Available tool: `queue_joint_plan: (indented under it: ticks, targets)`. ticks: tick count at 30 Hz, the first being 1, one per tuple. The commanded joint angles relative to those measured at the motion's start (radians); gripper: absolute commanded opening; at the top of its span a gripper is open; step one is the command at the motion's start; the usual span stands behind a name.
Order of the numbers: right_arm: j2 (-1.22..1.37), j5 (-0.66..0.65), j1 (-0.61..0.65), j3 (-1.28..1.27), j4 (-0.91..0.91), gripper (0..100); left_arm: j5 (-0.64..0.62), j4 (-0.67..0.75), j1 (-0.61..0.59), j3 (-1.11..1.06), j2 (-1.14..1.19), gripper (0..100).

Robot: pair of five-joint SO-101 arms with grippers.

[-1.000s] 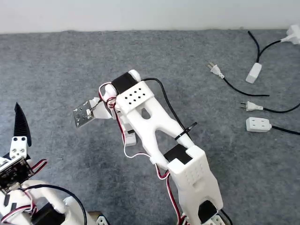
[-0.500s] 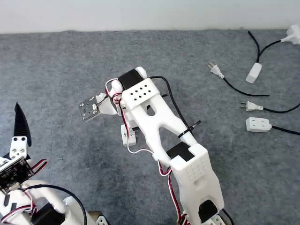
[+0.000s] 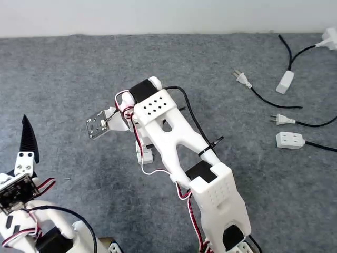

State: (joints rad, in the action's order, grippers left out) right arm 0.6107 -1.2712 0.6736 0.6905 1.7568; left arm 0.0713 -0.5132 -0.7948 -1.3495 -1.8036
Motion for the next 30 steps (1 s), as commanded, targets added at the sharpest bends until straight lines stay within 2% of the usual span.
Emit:
queue_joint_plan:
  ticks: [1,7,21,26,30]
  targets:
    - [-0.101,-0.008,0.005,0.034,0.044,0.8,-0.014,-0.005,0.009,0.013,-0.012,40]
    - [-0.151,0.017,0.007,0.038,0.044,0.8,-0.015,-0.005,0.029,0.01,-0.012,40]
    - [-0.387,0.158,0.091,0.038,0.041,0.8,-0.015,-0.141,0.506,0.019,-0.012,40]
    - [-0.443,0.201,0.128,0.038,0.041,0.8,-0.015,-0.183,0.582,0.016,-0.012,40]
    - [-0.492,0.215,0.151,0.038,0.041,0.8,-0.015,-0.196,0.588,0.015,-0.012,40]
